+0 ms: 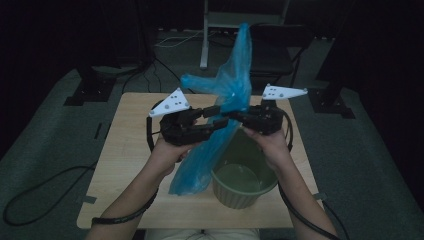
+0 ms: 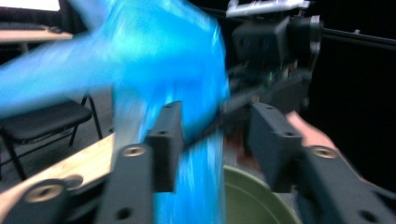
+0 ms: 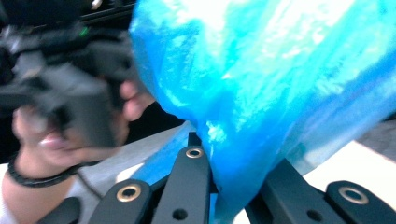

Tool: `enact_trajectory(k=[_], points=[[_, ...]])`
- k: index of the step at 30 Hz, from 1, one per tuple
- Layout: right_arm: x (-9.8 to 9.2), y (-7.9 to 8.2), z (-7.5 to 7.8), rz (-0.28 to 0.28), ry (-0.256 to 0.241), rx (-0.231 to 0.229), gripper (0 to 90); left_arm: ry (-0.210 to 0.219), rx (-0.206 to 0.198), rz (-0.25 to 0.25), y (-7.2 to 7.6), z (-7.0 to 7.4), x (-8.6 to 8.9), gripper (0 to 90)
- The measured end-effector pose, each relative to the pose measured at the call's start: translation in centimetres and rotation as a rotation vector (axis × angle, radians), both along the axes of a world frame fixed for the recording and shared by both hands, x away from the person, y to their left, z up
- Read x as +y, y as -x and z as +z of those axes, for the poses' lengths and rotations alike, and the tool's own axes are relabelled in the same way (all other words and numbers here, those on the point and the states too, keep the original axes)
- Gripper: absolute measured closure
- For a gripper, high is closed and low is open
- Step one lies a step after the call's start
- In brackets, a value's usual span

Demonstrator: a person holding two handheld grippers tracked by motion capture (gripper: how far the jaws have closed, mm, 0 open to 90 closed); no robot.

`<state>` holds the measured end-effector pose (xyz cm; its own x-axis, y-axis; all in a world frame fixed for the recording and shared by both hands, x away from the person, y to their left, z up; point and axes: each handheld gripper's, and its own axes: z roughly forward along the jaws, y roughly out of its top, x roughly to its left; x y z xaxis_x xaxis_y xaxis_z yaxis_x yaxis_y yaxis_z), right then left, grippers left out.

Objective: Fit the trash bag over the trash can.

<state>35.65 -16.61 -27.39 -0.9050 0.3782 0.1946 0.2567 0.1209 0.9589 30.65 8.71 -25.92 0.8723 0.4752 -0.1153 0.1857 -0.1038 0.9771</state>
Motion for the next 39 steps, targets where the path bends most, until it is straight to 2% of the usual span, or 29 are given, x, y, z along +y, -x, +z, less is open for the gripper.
enact_trajectory(k=[2,4,5,6,8,9,10,14,17,20,25,26,27,28,29,34,39], points=[[-0.5,-0.2,0.3,-0.017,-0.005,-0.011,89.9,-0.005,0.0,0.007,0.2,-0.1,0.3,48.0],[-1.8,-0.6,1.6,-0.052,-0.026,-0.026,89.9,-0.007,0.004,0.019,0.6,-0.4,0.8,45.9],[-1.8,-0.6,1.6,-0.052,-0.026,-0.026,89.9,-0.01,0.007,0.024,0.7,-0.5,1.0,45.9],[-2.8,-0.9,2.7,-0.078,-0.036,-0.044,89.9,-0.013,0.016,0.029,0.8,-0.8,1.6,44.1],[-3.7,-1.0,4.0,-0.098,-0.047,-0.058,89.9,-0.016,0.024,0.039,0.8,-1.0,1.8,43.9],[-3.7,-1.0,4.0,-0.098,-0.047,-0.058,89.9,-0.013,0.029,0.037,0.7,-1.2,2.0,43.9],[-4.5,-1.0,5.3,-0.109,-0.06,-0.077,89.9,-0.013,0.048,0.047,0.5,-1.5,2.3,43.9],[-6.1,-0.7,7.9,-0.146,-0.057,-0.131,89.8,-0.002,0.066,0.041,0.3,-2.0,2.5,44.1],[-7.0,-0.3,8.7,-0.147,-0.061,-0.147,89.9,-0.013,0.063,0.054,0.3,-2.2,2.5,44.1],[-7.6,0.4,8.2,-0.142,-0.06,-0.145,89.9,-0.018,0.072,0.064,0.2,-2.5,2.7,43.7],[-7.9,1.4,4.9,-0.121,-0.056,-0.108,89.9,-0.033,0.084,0.085,0.1,-3.2,3.0,43.7],[-7.9,1.4,4.9,-0.121,-0.056,-0.108,89.9,-0.033,0.084,0.085,0.1,-3.2,3.0,43.5],[-8.0,1.5,4.3,-0.112,-0.059,-0.095,89.9,-0.033,0.084,0.085,0.1,-3.2,3.0,43.5],[-8.0,1.5,4.3,-0.112,-0.059,-0.095,89.9,-0.034,0.102,0.098,-0.1,-3.7,3.1,43.5],[-8.2,2.2,3.2,-0.112,-0.035,-0.09,89.8,-0.03,0.11,0.1,-0.2,-3.8,3.2,42.4],[-9.4,3.4,2.8,-0.122,-0.006,-0.109,89.8,-0.04,0.117,0.106,-0.3,-4.5,3.3,42.3],[-11.2,4.0,3.4,-0.138,-0.038,-0.111,89.8,-0.037,0.127,0.112,-0.5,-4.8,3.2,41.8]])
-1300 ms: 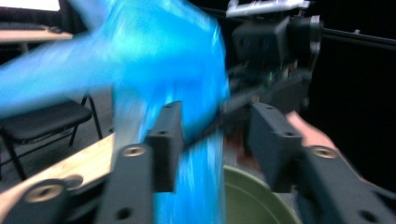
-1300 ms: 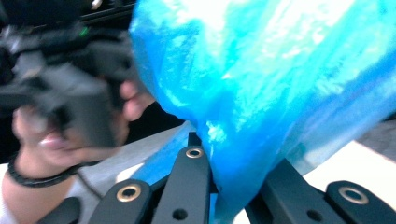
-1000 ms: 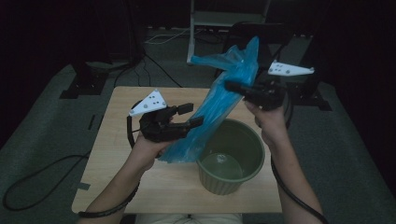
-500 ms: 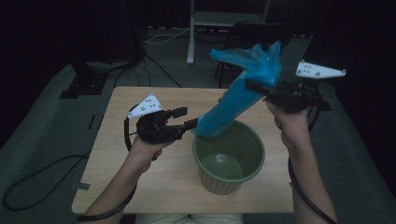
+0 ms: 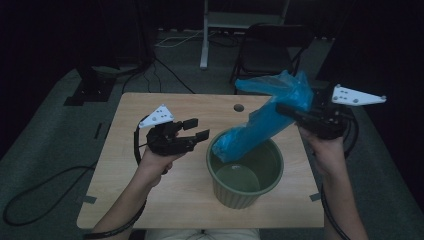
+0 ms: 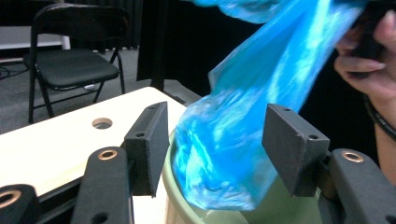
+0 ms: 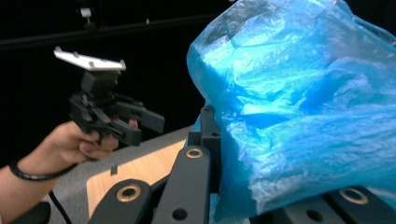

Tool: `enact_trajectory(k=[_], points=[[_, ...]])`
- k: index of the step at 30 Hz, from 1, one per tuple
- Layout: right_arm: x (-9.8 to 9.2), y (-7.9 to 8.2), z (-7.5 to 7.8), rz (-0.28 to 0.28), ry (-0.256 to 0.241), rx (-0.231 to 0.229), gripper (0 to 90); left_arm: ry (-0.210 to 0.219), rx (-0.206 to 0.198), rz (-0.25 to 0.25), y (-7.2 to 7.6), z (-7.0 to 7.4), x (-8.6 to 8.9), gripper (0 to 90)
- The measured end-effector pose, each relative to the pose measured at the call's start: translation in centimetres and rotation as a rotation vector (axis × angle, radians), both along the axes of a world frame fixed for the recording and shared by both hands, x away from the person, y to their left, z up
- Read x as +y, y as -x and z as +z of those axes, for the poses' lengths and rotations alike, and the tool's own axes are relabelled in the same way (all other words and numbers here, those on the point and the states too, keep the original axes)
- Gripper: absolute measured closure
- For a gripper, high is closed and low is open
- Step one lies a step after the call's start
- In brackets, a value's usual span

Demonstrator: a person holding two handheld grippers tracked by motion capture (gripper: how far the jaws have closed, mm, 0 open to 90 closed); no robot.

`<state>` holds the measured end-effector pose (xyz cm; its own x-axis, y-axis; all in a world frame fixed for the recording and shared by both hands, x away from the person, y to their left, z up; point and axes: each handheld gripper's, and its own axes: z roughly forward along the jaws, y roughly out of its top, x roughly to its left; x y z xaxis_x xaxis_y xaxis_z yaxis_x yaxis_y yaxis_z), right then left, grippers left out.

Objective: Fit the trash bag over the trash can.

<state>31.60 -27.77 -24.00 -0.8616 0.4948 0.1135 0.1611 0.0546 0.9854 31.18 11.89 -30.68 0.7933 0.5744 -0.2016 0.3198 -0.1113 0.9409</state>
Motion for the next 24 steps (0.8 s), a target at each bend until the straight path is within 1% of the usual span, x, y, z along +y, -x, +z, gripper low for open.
enact_trajectory(k=[2,4,5,6,7,8,9,11,12,13,14,16,17,18,19,20,21,22,23,24], points=[[-0.9,0.6,0.4,-0.004,-0.027,-0.009,89.8,0.002,0.002,0.001,-0.1,-0.1,-0.1,41.7],[-1.0,0.7,0.4,-0.004,-0.027,-0.016,89.8,0.004,0.0,0.003,-0.1,-0.1,-0.1,41.5],[-0.9,0.9,0.0,0.007,-0.027,-0.005,89.8,0.0,-0.003,0.007,-0.1,-0.2,-0.1,41.1],[-0.9,0.9,0.0,0.007,-0.027,-0.005,89.8,-0.002,-0.005,0.011,-0.1,-0.2,-0.1,41.1],[-0.9,1.0,-0.2,0.009,-0.024,-0.003,89.8,-0.014,-0.008,0.017,-0.1,-0.3,-0.1,41.1],[-0.7,1.2,-0.9,0.004,-0.01,-0.001,89.8,-0.013,-0.005,0.02,-0.1,-0.4,-0.1,41.1],[-0.6,1.3,-1.1,0.001,-0.006,0.003,89.7,-0.016,0.001,0.02,-0.2,-0.5,-0.2,41.0],[-0.5,1.3,-2.8,-0.005,-0.004,0.03,89.8,-0.02,0.012,0.016,-0.3,-0.8,-0.2,40.4],[-0.5,1.3,-2.8,-0.005,-0.004,0.03,89.8,-0.02,0.012,0.016,-0.3,-0.8,-0.2,40.4],[-0.4,1.3,-3.6,-0.005,0.0,0.049,89.8,-0.019,0.026,0.012,-0.5,-1.2,-0.3,40.4],[-0.2,1.2,-5.7,0.002,0.002,0.099,89.7,-0.021,0.03,0.009,-0.6,-1.3,-0.4,40.0],[0.1,1.3,-7.4,-0.003,0.01,0.15,88.3,-0.025,0.043,0.007,-0.9,-1.6,-0.6,39.6],[0.3,1.4,-8.2,0.001,0.019,0.175,85.9,-0.026,0.049,0.0,-1.0,-1.7,-0.6,39.6],[0.4,1.5,-9.0,-0.008,0.03,0.188,77.9,-0.025,0.056,-0.007,-1.1,-1.9,-0.7,39.6],[0.6,1.7,-9.6,-0.033,0.047,0.208,70.2,-0.026,0.061,-0.004,-1.3,-2.0,-0.8,39.6],[0.6,1.9,-10.2,-0.06,0.066,0.226,68.9,-0.029,0.068,-0.011,-1.4,-2.1,-1.0,39.6],[0.6,2.0,-10.7,-0.092,0.083,0.234,64.0,-0.03,0.073,-0.01,-1.6,-2.2,-1.1,39.6],[0.5,2.1,-11.0,-0.116,0.089,0.24,58.2,-0.033,0.079,-0.011,-1.7,-2.3,-1.2,39.6],[0.4,2.1,-11.3,-0.145,0.098,0.257,57.3,-0.034,0.087,-0.022,-1.9,-2.5,-1.4,39.6],[0.3,2.0,-11.5,-0.171,0.109,0.263,55.9,-0.033,0.096,-0.028,-2.1,-2.6,-1.6,39.6]])
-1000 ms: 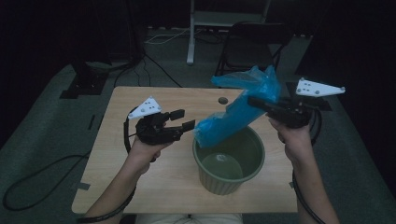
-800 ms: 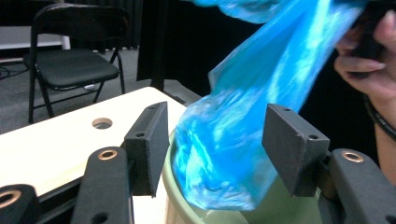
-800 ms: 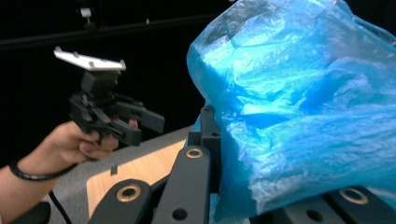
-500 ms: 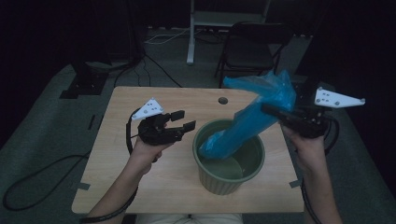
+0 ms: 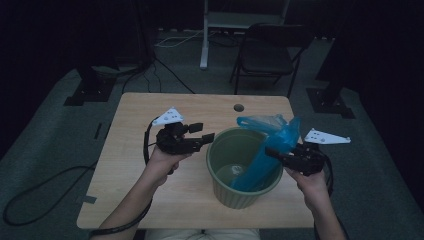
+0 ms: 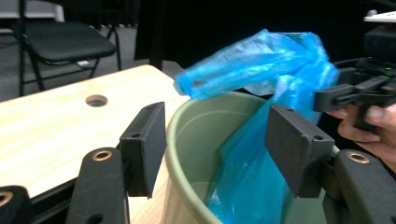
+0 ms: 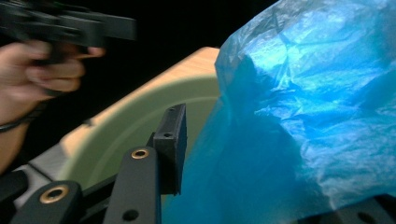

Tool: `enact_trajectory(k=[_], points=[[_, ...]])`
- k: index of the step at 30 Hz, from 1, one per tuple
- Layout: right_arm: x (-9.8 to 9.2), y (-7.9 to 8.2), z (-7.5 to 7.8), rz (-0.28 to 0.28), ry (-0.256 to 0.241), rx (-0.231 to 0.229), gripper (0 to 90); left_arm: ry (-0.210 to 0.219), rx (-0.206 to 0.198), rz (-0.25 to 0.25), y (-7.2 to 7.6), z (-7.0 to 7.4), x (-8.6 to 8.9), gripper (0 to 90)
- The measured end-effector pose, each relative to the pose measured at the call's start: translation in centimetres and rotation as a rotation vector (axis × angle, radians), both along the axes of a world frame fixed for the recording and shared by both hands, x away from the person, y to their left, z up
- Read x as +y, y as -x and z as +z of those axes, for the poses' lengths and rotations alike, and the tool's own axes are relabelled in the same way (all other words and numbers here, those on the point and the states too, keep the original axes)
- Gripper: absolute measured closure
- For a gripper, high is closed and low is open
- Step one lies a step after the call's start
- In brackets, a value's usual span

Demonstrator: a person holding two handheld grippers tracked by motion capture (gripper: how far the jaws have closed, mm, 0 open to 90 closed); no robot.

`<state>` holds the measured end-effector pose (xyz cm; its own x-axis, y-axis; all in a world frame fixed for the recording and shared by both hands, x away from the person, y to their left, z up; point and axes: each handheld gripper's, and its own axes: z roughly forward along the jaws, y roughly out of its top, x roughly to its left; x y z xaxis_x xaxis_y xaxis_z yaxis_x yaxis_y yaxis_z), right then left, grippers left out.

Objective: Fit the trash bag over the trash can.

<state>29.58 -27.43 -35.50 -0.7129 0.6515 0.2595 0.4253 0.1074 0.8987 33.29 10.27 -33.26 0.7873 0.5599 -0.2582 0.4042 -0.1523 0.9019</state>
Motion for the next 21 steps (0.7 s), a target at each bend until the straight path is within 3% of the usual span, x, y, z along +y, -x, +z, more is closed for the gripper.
enact_trajectory(k=[1,3,4,5,8,12,16,21], points=[[-0.1,-0.1,-0.1,-0.012,0.001,0.0,51.9,-0.002,0.004,-0.002,-0.1,-0.1,-0.3,39.6],[-0.1,-0.5,-0.2,0.001,-0.017,0.015,64.9,-0.002,0.005,-0.012,-0.5,-0.2,-0.8,39.6],[0.2,-0.5,-0.2,0.013,-0.013,0.0,68.2,-0.007,0.004,-0.012,-0.8,-0.2,-1.2,39.6],[0.5,-0.5,-0.1,0.028,-0.005,-0.004,78.4,-0.012,0.0,-0.011,-1.1,-0.2,-1.5,39.6],[1.5,-0.3,0.1,0.078,0.007,-0.016,88.0,-0.02,0.017,-0.004,-2.2,-0.2,-2.5,39.6],[2.7,0.1,0.5,0.142,0.013,-0.04,88.3,-0.067,0.013,-0.005,-3.5,-0.3,-3.6,38.5],[3.1,0.6,1.0,0.172,0.001,-0.056,88.3,-0.126,-0.01,-0.011,-4.1,-1.0,-3.9,36.8],[3.1,1.0,1.4,0.202,-0.024,-0.063,88.3,-0.143,0.013,-0.01,-5.0,-2.2,-3.8,34.7]])
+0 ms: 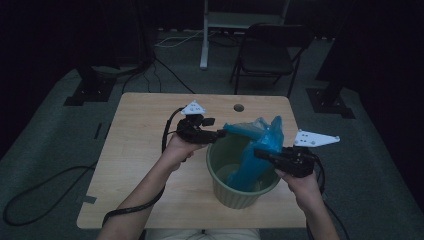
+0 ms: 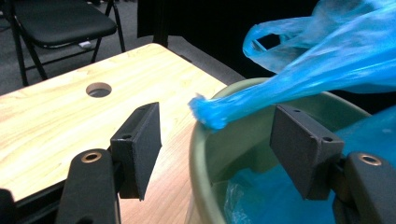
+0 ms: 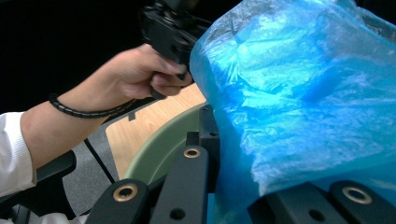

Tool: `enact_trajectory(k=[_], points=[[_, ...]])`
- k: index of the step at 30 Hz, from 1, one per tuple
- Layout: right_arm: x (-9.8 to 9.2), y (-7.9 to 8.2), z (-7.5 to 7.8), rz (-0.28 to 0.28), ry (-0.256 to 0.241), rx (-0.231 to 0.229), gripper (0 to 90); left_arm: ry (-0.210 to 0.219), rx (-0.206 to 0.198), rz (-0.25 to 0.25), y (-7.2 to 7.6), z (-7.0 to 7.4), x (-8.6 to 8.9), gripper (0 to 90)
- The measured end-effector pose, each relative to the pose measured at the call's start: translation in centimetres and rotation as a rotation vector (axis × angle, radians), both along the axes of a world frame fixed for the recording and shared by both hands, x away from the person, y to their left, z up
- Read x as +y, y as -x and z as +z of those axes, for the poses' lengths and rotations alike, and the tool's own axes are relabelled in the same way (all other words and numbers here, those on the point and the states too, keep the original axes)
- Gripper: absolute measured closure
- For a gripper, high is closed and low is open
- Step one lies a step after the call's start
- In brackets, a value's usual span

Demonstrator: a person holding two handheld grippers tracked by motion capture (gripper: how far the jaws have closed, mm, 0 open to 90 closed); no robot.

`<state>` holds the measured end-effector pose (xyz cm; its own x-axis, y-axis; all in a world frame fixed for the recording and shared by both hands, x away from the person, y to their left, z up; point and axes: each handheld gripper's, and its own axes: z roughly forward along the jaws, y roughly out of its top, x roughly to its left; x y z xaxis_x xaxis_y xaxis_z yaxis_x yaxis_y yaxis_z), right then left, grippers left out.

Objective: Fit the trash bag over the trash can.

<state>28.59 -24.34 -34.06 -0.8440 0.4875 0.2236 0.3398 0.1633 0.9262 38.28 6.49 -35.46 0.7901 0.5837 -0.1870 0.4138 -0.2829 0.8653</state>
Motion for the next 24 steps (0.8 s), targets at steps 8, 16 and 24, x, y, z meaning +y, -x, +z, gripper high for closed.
enact_trajectory(k=[8,16,24], points=[[0.5,0.6,0.7,0.032,-0.001,-0.022,88.2,-0.042,-0.014,-0.049,-0.7,-0.3,-1.4,45.0],[0.0,0.7,0.3,0.004,0.016,-0.019,86.8,0.028,-0.031,-0.053,-0.1,0.2,-0.7,90.0],[-3.6,2.2,-1.1,-0.123,0.014,0.007,87.2,0.051,-0.055,0.069,0.7,1.2,3.5,90.0]])
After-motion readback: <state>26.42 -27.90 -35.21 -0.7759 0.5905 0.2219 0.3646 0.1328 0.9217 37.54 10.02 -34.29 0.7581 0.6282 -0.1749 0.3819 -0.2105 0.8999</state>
